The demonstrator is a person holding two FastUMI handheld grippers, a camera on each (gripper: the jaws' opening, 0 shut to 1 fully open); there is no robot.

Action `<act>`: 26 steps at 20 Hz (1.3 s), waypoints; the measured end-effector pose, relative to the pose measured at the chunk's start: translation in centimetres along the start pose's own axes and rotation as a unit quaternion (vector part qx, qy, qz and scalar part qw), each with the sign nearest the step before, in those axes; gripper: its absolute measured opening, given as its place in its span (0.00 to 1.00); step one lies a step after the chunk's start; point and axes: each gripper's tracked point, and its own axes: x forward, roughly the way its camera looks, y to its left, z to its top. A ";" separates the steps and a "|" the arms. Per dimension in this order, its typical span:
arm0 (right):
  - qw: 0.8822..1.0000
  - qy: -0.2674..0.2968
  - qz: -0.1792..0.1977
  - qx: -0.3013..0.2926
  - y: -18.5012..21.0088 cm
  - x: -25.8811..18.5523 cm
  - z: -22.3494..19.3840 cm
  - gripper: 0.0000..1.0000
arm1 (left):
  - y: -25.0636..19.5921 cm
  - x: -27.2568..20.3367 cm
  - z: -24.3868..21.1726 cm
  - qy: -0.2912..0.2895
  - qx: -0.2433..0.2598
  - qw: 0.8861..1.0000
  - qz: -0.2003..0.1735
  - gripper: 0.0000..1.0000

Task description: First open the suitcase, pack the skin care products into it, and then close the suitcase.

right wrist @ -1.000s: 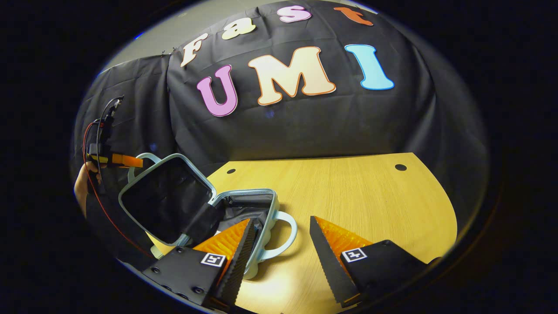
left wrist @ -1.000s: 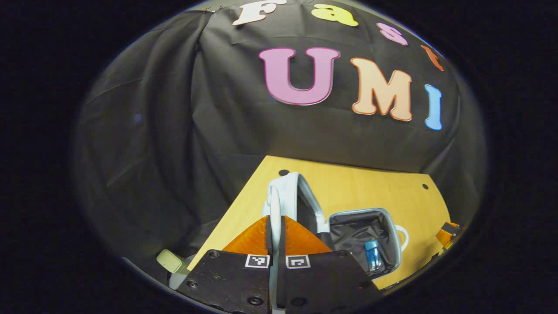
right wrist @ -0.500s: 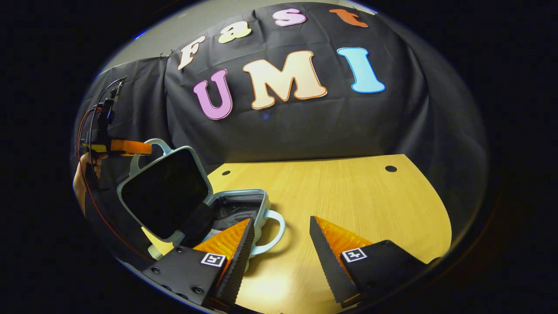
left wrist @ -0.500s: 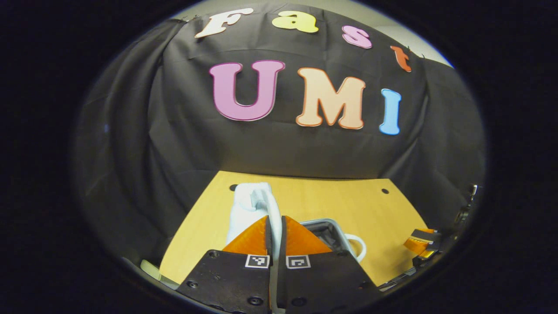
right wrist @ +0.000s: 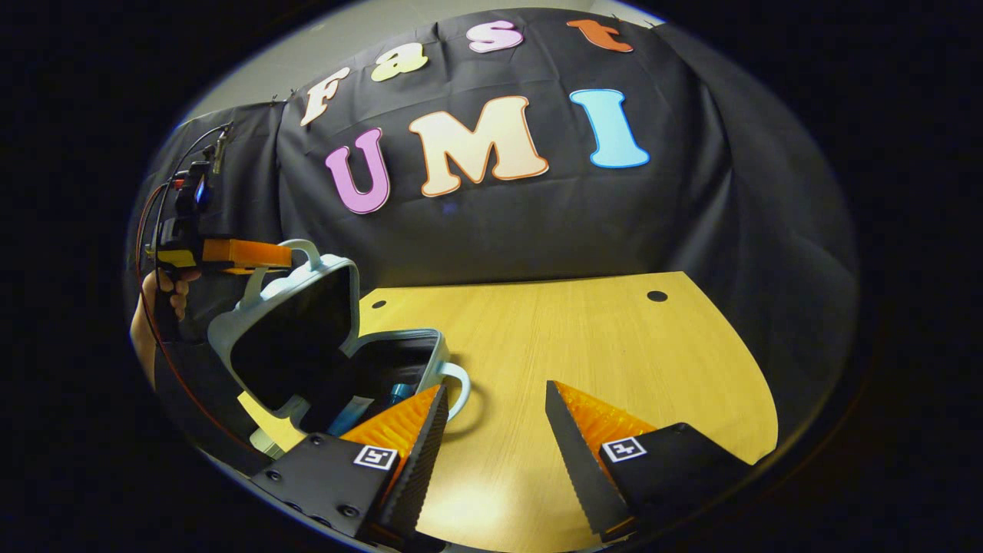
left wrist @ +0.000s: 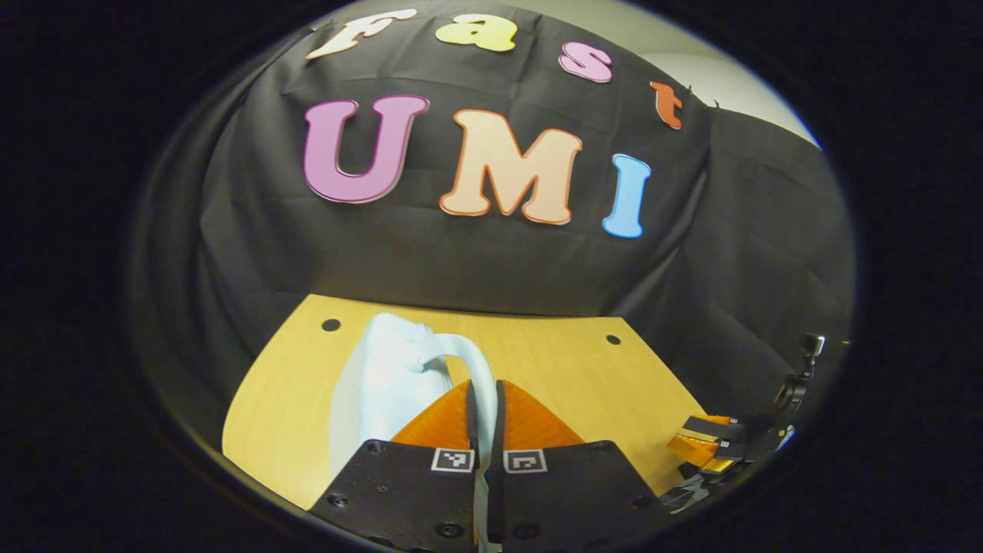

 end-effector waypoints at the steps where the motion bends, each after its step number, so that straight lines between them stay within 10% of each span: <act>1: 1.000 -0.001 -0.003 0.001 -0.5 -0.2 0.0 0.81 | -0.8 0.5 -0.4 0.007 0.001 1.000 -0.009 0.00; 16: 1.000 -0.011 -0.006 -0.008 -5.4 -2.7 0.4 0.81 | -9.0 7.1 -10.5 0.107 0.031 0.993 -0.022 0.04; 18: 1.000 -0.011 0.004 -0.009 -5.7 -2.9 0.8 0.81 | -9.8 7.4 -10.2 0.088 0.016 0.996 -0.015 0.14; 21: 0.999 -0.022 0.017 -0.018 -5.6 -2.9 2.2 0.74 | -9.9 6.1 -7.1 0.026 0.002 1.000 0.011 1.00; 26: 0.994 -0.109 0.014 -0.028 -3.1 -2.8 9.5 0.95 | -8.9 2.3 -0.7 -0.094 0.032 0.993 0.056 0.96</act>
